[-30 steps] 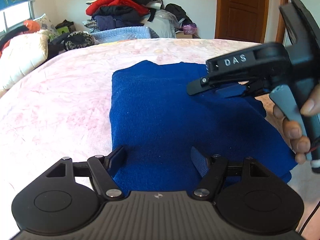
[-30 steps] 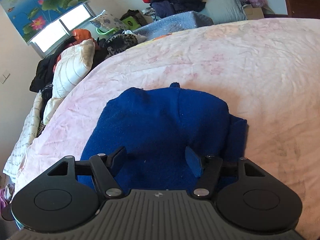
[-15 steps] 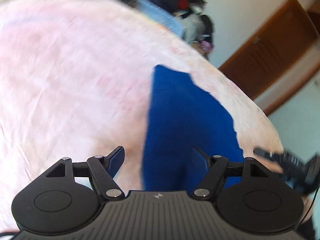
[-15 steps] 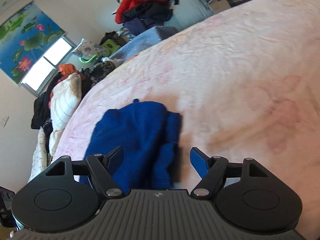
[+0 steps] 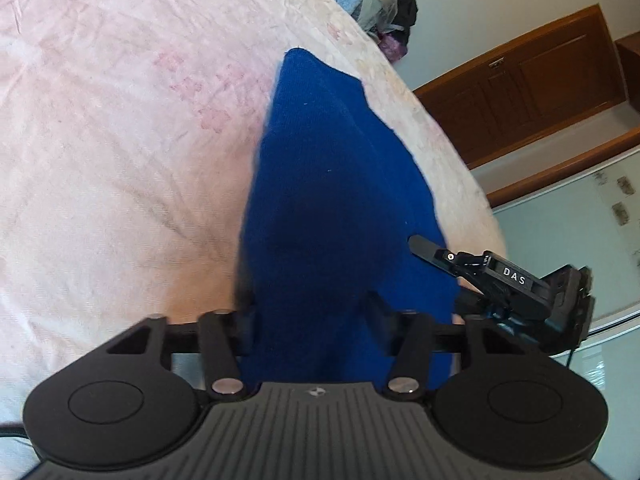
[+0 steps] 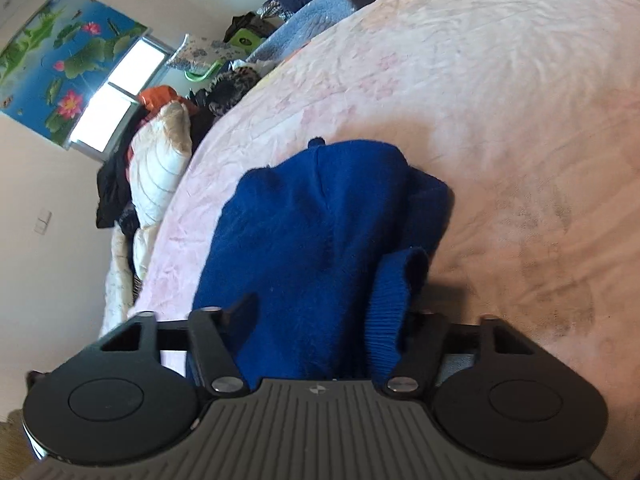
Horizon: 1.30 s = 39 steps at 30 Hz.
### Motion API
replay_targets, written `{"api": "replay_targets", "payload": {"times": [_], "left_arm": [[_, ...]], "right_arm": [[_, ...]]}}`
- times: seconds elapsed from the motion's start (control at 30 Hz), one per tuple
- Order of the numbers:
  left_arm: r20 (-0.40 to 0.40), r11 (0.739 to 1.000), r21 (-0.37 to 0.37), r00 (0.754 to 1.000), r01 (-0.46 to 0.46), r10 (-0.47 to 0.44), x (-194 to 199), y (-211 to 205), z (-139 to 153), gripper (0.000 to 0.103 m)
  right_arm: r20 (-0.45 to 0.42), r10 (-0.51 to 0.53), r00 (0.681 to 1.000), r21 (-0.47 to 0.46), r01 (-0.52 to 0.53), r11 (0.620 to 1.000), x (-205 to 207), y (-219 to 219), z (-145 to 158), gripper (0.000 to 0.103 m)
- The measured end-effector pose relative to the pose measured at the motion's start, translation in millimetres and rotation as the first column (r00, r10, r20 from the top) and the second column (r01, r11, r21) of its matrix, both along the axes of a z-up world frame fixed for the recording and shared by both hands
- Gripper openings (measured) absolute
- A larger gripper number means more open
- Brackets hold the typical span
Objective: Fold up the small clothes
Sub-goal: 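Grasp the folded sweater bundle with both grippers and press it flat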
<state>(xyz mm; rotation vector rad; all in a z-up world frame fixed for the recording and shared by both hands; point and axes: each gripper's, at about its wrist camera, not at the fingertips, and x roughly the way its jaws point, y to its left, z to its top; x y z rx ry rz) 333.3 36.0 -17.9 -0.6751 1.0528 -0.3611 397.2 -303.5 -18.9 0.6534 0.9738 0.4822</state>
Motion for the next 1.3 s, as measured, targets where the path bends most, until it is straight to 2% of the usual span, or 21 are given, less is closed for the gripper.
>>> {"api": "replay_targets", "payload": {"times": [0.03, 0.13, 0.23, 0.3, 0.37, 0.43, 0.47, 0.5, 0.53, 0.57, 0.63, 0.8, 0.87, 0.9, 0.93, 0.97, 1.03, 1.1, 1.17, 1.23, 1.3], "left_arm": [[-0.006, 1.000, 0.013, 1.000, 0.007, -0.007, 2, 0, 0, 0.027], [-0.031, 0.998, 0.035, 0.998, 0.047, -0.046, 8, 3, 9, 0.018], [0.028, 0.991, 0.096, 0.995, 0.097, -0.100, 5, 3, 35, 0.016], [0.014, 0.983, 0.137, 0.992, 0.123, -0.127, 6, 1, 32, 0.016], [-0.031, 0.973, 0.186, 0.991, 0.136, -0.132, 8, -5, 16, 0.016], [0.001, 0.976, 0.179, 0.992, 0.120, -0.122, 0, -4, 15, 0.018], [0.014, 0.979, 0.167, 0.993, 0.117, -0.121, -5, -2, 18, 0.024], [0.028, 0.983, 0.146, 0.993, 0.114, -0.119, -11, 3, 20, 0.028], [0.035, 0.985, 0.131, 0.993, 0.109, -0.115, -16, 7, 20, 0.044], [0.033, 0.988, 0.124, 0.994, 0.095, -0.100, -20, 12, 19, 0.065], [0.046, 0.992, 0.105, 0.996, 0.073, -0.078, -29, 22, 16, 0.069], [0.052, 0.998, 0.052, 0.998, 0.041, -0.044, -35, 25, 11, 0.071], [0.057, 0.998, 0.041, 0.998, 0.038, -0.040, -32, 18, 10, 0.070], [0.058, 0.997, 0.058, 0.997, 0.049, -0.052, -30, 11, 11, 0.065], [0.030, 0.994, 0.086, 0.997, 0.074, -0.077, -25, 2, 12, 0.021], [-0.009, 0.991, 0.101, 0.996, 0.092, -0.091, -22, -2, 11, 0.012], [-0.028, 0.988, 0.120, 0.995, 0.097, -0.094, -20, -3, 17, 0.012], [-0.064, 0.991, 0.095, 0.994, 0.095, -0.089, -18, 6, 15, 0.012], [-0.076, 0.991, 0.091, 0.993, 0.096, -0.090, -16, 8, 7, 0.015], [-0.058, 0.989, 0.087, 0.992, 0.119, -0.114, -17, 10, 8, 0.018], [-0.050, 0.981, 0.128, 0.989, 0.147, -0.142, -19, 15, 19, 0.030]], "right_arm": [[0.002, 0.007, 1.000, -0.028, -0.007, 1.000, 0, 3, -2, 0.029], [0.002, -0.011, 1.000, 0.017, 0.011, 1.000, -2, -5, 1, 0.025], [0.070, 0.005, 0.998, 0.026, -0.007, 1.000, -20, -3, 24, 0.025], [0.103, 0.018, 0.995, -0.018, -0.016, 1.000, -28, -1, 29, 0.025], [0.043, 0.027, 0.999, -0.099, -0.023, 0.995, -22, 4, 9, 0.028], [0.035, -0.015, 0.999, -0.045, 0.017, 0.999, -22, -2, 0, 0.042], [0.024, -0.039, 0.999, -0.024, 0.040, 0.999, -24, -5, 2, 0.045], [0.019, -0.060, 0.998, -0.003, 0.060, 0.998, -28, -10, 6, 0.057], [0.032, -0.068, 0.997, 0.016, 0.068, 0.998, -33, -14, 11, 0.073], [0.053, -0.078, 0.996, 0.025, 0.077, 0.997, -40, -19, 15, 0.077], [0.066, -0.085, 0.994, 0.023, 0.083, 0.996, -56, -27, 19, 0.077], [-0.028, -0.042, 0.999, 0.082, 0.044, 0.996, -92, -27, 1, 0.075], [-0.029, 0.004, 1.000, 0.107, -0.001, 0.994, -103, -12, -5, 0.067], [-0.028, 0.020, 0.999, 0.115, -0.016, 0.993, -106, -5, -7, 0.044], [-0.045, 0.024, 0.999, 0.115, -0.019, 0.993, -106, 0, -9, 0.017], [-0.068, 0.030, 0.997, 0.112, -0.022, 0.994, -106, 4, -11, 0.017], [-0.040, 0.037, 0.999, 0.122, -0.032, 0.992, -110, 4, -2, 0.016], [-0.034, 0.038, 0.999, 0.143, -0.033, 0.989, -116, -2, 6, 0.016], [-0.048, 0.031, 0.998, 0.087, -0.027, 0.996, -117, -5, 1, 0.018], [-0.076, 0.018, 0.997, 0.070, -0.013, 0.997, -118, -6, -11, 0.031], [-0.090, 0.018, 0.996, 0.128, -0.006, 0.992, -121, -13, -11, 0.044]]}}
